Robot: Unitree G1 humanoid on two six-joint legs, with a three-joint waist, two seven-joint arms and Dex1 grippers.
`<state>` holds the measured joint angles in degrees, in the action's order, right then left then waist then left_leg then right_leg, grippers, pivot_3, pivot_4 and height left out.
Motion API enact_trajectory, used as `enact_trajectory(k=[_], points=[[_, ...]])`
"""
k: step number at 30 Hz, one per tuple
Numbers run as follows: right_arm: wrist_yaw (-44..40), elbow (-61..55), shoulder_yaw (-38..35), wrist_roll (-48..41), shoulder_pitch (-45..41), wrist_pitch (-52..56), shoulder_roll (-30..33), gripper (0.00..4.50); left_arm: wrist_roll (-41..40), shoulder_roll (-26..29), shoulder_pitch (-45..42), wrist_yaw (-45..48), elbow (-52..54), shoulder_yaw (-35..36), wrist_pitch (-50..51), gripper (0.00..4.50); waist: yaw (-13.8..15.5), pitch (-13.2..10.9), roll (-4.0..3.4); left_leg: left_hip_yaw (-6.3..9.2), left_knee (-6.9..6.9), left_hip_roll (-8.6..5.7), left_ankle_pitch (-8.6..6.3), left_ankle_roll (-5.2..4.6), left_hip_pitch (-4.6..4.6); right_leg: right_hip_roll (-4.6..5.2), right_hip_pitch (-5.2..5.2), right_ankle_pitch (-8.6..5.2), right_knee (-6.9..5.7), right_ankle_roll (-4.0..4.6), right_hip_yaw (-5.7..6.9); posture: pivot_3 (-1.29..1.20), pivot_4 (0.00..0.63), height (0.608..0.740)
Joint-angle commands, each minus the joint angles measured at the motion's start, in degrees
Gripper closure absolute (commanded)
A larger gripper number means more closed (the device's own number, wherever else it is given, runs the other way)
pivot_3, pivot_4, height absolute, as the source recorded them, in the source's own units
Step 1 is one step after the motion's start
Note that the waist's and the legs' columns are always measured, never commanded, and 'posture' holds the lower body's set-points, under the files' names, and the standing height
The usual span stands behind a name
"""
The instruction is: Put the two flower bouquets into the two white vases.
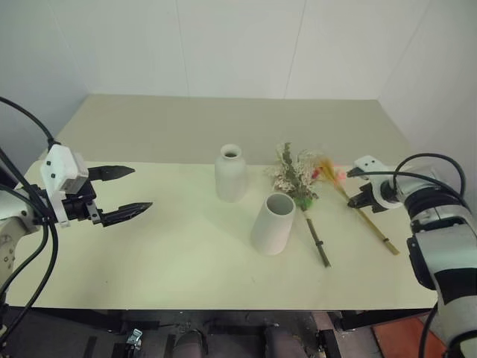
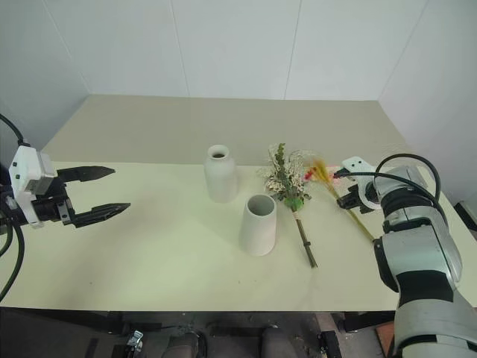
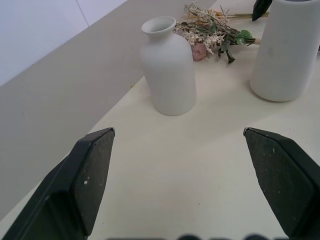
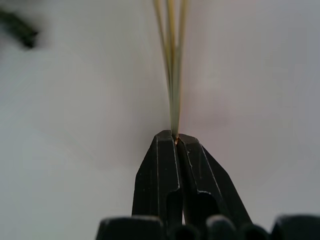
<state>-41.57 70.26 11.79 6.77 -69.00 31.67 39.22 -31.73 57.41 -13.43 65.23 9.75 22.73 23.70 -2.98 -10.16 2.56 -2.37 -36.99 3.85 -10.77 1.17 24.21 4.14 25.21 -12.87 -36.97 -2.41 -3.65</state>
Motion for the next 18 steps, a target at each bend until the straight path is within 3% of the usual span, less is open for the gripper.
enact_trajectory(k=[1,3,7,11,18], points=[[22.37,-5.5,-11.04,-4.12,0.42,-20.1,0.71,4.45,-0.57,1.0,-1.16,0.03,0.3,1.51,-0.78,0.0,-0.05,-0.01,-0.01,0.0,0.01,0.0,0.0,0.0,0.01,0.0,0.01,0.0,-0.01,0.0,-0.01,0.0,0.15,0.74],[30.81,-9.41,-13.41,-3.11,3.05,-34.65,0.55,4.45,-0.39,1.06,-1.32,0.19,-0.03,1.39,-1.01,0.0,-0.27,-0.01,-0.02,0.0,0.02,0.0,0.0,0.0,0.02,0.0,0.02,-0.01,0.02,-0.01,-0.02,0.0,0.15,0.74],[33.14,-17.04,-20.67,-9.26,3.3,-41.73,-2.93,4.45,-0.16,1.14,-3.17,0.96,-1.64,0.18,-1.69,0.0,-0.93,-0.03,-0.05,0.01,0.03,0.0,0.0,0.0,0.02,0.0,0.0,-0.01,0.01,-0.04,-0.03,0.0,0.15,0.74],[14.5,-34.63,-27.58,-28.25,7.96,-45.9,-11.74,4.45,0.36,0.73,-6.26,1.81,-3.57,-2.0,-2.27,0.0,-1.36,-0.03,-0.05,0.06,0.03,0.06,0.0,-0.01,-0.12,-0.12,-0.16,0.05,0.01,-0.1,-0.09,0.0,0.15,0.74],[7.03,-43.44,-26.05,-38.01,6.45,-38.3,-23.21,4.45,0.59,0.44,-7.34,1.79,-4.03,-3.62,-2.54,0.0,-1.04,-0.05,-0.09,0.09,0.03,0.18,0.0,-0.01,-0.18,-0.26,-0.14,0.11,-0.09,-0.04,-0.13,0.0,0.15,0.74]])
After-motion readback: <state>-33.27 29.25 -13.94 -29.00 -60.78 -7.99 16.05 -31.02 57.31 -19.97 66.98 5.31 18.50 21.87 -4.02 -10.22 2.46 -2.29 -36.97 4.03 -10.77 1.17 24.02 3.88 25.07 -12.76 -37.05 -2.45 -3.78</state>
